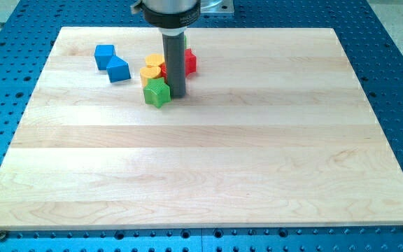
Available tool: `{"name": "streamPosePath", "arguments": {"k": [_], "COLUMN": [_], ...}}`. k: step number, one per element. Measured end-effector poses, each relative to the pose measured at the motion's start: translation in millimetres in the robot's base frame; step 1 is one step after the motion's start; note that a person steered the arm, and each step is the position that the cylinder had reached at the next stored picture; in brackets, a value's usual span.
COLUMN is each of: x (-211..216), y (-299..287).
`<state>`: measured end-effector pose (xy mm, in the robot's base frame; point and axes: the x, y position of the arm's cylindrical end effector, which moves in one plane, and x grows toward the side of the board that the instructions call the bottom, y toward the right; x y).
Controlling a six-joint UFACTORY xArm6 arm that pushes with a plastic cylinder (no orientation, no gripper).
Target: Move the green star to the bottom right of the blue triangle
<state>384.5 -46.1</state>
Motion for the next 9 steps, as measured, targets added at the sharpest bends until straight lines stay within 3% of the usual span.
{"name": "streamPosePath", "arguments": {"k": [1,2,3,6,9], "x": [54.2,85.8,100.0,99.2,63.8], "y": [25.9,-6.8,-2.6,-6.4,-15.9]}}
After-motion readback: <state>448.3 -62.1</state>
